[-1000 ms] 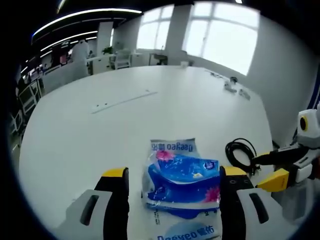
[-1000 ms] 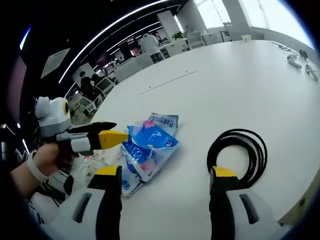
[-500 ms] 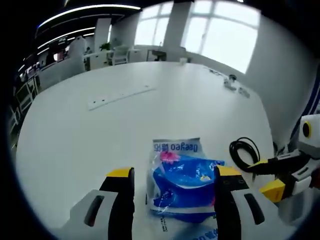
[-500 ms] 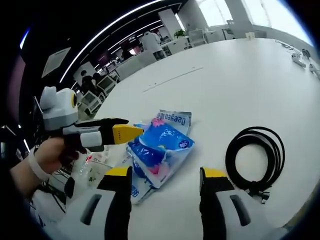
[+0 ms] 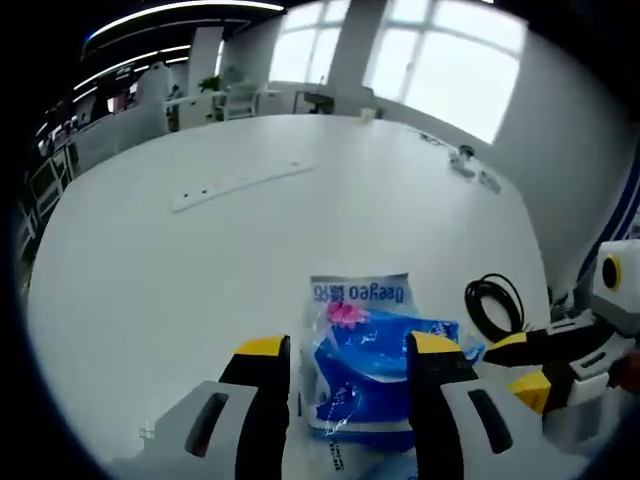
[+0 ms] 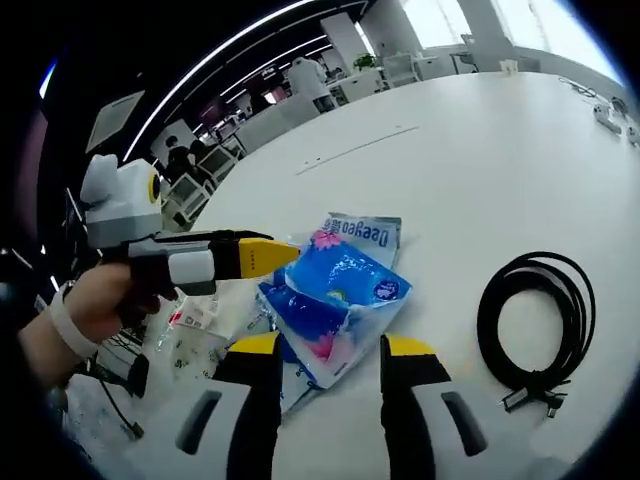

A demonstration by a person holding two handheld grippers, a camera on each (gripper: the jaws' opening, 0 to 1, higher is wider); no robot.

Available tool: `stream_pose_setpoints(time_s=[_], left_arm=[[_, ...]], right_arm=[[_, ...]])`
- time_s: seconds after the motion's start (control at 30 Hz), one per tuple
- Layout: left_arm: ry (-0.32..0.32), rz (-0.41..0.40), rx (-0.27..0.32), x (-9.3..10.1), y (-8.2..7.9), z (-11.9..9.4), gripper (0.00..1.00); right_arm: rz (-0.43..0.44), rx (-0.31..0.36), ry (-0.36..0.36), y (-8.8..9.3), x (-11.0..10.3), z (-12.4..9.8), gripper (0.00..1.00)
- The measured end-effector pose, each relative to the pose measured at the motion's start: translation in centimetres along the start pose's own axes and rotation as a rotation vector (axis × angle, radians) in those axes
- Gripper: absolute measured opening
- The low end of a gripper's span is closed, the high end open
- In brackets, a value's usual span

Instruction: Arrange the tabletop items into an orderly group along one side of the table until the central work area is clear of visible clutter.

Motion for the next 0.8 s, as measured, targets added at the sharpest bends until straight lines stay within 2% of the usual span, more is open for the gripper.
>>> stream_pose_setpoints(time_s=[0.17,0.53,0.8], left_arm=[[0.0,-0.006,-0.016,-0.1,0.2,0.2,0.41],[0.02,-0.025,-0.032,-0.1,0.4,0.1,0.23],[0.021,-0.035,-0.042,-0.4,0.7,-0.1,0.15]], right_arm=[[-0.001,0.015,0.006,-0.4,0.2,-0.1,0.28],[-0.029,-0.007,0.037,-0.1,1.0,0.6,0.18],[-0.027,-0.013,0.052,-0.1,1.8,0.6,0.17]])
Point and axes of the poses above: the point that each gripper's makers call its tool centre point, and the gripper's own axes: z roughly forward along the fingers, x roughly to its right, y roughly out of its underside, the point moved 1 cm from there along -z, roughly backward along the fingers, and after that the axes turned 4 degrees about -x, right-handed, at the moved point
